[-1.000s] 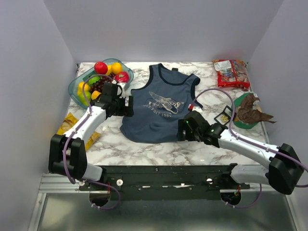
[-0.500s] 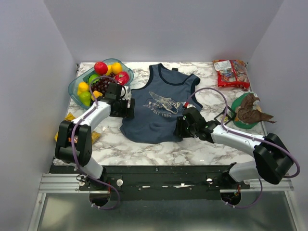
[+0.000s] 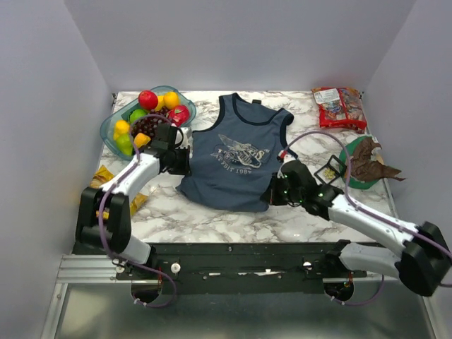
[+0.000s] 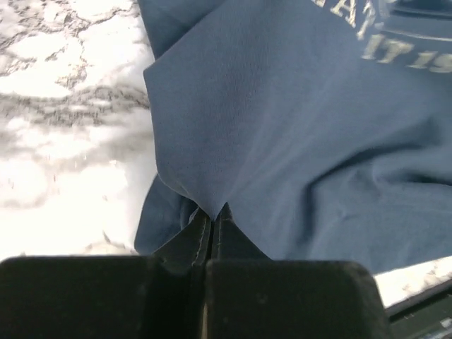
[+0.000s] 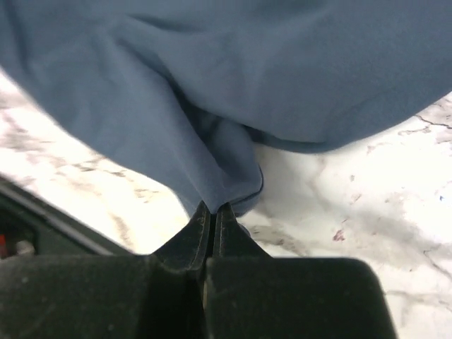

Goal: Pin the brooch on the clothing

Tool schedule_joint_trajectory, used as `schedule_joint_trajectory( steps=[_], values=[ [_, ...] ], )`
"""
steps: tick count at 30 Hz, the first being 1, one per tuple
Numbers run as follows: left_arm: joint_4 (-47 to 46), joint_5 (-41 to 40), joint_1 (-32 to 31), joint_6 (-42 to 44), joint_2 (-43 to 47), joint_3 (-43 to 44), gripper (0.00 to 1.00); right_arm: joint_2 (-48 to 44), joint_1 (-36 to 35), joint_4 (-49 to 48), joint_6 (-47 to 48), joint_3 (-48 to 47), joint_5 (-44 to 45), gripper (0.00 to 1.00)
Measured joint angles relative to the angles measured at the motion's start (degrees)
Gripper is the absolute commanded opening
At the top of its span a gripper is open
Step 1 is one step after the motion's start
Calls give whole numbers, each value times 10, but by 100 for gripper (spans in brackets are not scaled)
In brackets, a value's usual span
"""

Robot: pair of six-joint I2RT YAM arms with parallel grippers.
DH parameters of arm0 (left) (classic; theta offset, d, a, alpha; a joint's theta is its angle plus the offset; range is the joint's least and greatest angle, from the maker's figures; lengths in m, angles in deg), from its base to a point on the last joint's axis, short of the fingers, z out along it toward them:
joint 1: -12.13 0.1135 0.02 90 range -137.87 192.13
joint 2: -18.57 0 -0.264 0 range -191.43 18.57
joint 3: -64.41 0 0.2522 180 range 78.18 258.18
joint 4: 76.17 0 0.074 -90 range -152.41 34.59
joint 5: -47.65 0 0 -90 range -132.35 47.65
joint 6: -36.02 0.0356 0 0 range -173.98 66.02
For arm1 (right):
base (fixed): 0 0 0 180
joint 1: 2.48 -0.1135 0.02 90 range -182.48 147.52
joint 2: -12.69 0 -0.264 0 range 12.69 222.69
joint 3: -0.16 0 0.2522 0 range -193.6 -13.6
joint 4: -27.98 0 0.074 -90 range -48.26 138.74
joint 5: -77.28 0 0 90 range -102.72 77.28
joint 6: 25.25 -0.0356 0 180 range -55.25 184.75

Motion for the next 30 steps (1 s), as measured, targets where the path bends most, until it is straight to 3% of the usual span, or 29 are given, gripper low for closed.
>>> schedule_joint_trajectory(
  steps=[6, 10, 12, 13, 14, 17, 20, 25, 30],
  values=[
    [8, 16, 0, -34, 139, -41, 0, -142, 0, 66, -3, -12, -2, 1],
    [12, 30, 0, -54, 156, -38, 1, -163, 16, 99, -2, -34, -9, 1],
    [12, 37, 0, -61, 141, -25, 8, -158, 45, 101, 5, -38, -16, 1],
    [13, 42, 1, -63, 113, -7, 16, -151, 68, 101, 10, -38, -23, 1],
    [12, 43, 1, -65, 89, 14, 45, -140, 92, 99, 15, -38, -29, 1],
    [5, 43, 2, -72, -43, 124, 79, -91, 163, 82, 30, -38, -45, 1],
    [-35, 43, 4, -87, -130, 182, 91, -26, 207, 61, 40, -39, -52, 1],
    [-107, 42, 4, -117, -90, 97, 99, 51, 220, 41, 49, -40, -62, 1],
    [-201, 41, 4, -148, 32, -58, 88, 70, 223, 19, 52, -40, -69, 1]
  ],
)
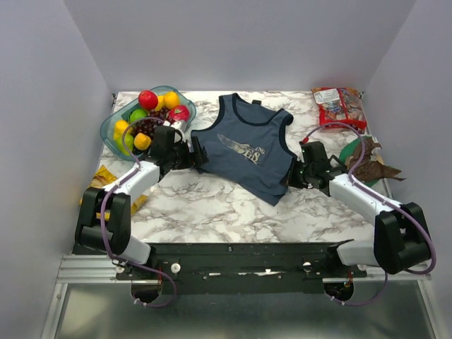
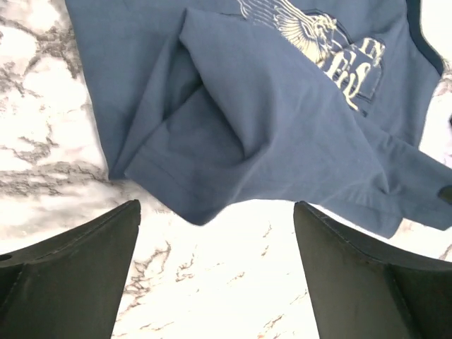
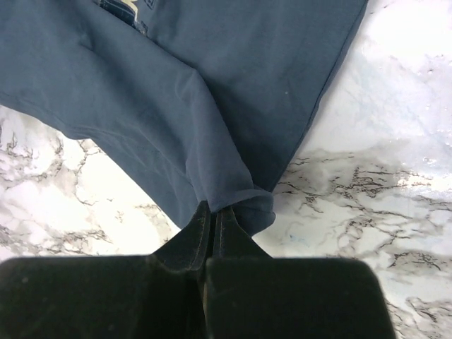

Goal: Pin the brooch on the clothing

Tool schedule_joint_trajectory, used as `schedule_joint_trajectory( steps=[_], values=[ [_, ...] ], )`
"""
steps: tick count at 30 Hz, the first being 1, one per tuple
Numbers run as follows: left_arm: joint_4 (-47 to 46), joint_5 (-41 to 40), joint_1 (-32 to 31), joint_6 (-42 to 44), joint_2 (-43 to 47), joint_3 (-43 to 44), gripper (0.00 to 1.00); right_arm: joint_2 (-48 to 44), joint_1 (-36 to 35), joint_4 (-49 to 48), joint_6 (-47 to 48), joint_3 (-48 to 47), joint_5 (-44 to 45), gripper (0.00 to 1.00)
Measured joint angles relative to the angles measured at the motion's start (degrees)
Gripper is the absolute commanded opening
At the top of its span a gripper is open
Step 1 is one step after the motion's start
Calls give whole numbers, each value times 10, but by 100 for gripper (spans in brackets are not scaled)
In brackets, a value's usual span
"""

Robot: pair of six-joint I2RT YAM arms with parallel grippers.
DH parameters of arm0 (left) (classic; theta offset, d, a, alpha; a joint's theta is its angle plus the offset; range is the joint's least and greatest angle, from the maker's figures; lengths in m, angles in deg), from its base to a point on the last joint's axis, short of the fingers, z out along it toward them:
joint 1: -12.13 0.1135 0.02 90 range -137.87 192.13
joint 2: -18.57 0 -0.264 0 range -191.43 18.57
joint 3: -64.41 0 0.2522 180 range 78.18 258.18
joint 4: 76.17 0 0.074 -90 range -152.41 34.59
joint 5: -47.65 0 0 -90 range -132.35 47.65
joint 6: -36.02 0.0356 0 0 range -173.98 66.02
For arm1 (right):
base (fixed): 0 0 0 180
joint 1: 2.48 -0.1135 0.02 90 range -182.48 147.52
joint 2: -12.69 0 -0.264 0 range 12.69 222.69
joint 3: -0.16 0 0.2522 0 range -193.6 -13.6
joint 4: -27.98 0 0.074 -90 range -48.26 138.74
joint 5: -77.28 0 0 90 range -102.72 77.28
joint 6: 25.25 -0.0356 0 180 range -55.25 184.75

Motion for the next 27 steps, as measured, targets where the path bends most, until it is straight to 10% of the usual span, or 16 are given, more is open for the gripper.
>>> schedule_joint_trajectory(
  steps=[6, 19, 27],
  values=[
    [-67, -20, 0, -24, 19, -80, 65, 9, 3, -10, 2, 0, -4, 1],
    [-90, -56, 0, -29, -52, -69, 56, 9, 3, -17, 2, 6, -10, 0],
    [-124, -46, 0, -37, -67, -80, 73, 9, 3, -21, 2, 8, -10, 1]
  ],
)
